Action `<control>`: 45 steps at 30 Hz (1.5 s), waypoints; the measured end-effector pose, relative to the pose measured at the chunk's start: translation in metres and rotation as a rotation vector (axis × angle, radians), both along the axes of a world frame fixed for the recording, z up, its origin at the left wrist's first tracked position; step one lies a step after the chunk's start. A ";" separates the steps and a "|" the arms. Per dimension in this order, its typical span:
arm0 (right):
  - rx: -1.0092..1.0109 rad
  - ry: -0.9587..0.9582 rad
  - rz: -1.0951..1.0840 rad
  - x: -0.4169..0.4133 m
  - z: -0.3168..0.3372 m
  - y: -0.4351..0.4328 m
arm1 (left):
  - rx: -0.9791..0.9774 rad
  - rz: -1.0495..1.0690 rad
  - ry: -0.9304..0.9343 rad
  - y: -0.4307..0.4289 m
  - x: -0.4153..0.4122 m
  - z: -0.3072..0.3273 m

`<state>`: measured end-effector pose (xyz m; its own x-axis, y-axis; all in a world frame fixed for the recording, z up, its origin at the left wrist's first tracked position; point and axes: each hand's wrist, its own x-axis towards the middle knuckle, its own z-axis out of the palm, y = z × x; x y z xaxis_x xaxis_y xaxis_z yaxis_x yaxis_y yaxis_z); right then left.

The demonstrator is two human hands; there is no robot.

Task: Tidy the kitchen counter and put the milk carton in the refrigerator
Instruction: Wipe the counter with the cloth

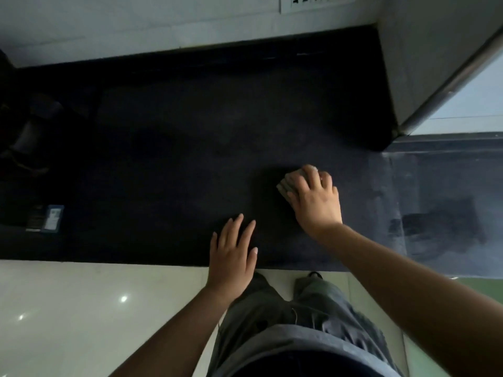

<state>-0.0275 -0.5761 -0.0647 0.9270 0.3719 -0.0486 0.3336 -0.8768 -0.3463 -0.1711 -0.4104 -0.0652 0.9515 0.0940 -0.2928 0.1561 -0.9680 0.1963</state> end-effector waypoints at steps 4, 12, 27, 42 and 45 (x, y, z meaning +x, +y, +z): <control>-0.001 0.009 0.160 -0.032 -0.001 -0.029 | -0.019 0.010 -0.004 0.000 -0.002 -0.002; 0.073 0.019 -0.078 0.015 0.000 -0.026 | 0.012 0.031 0.011 -0.003 -0.002 -0.001; 0.107 0.003 -0.203 -0.019 -0.001 -0.041 | -0.004 -0.019 0.093 -0.001 0.002 0.008; 0.151 0.074 -0.474 -0.073 0.021 -0.022 | -0.078 -0.451 -0.014 0.037 0.029 0.006; 0.168 0.078 -0.547 -0.074 0.040 -0.028 | -0.144 -0.496 -0.030 0.040 0.045 0.015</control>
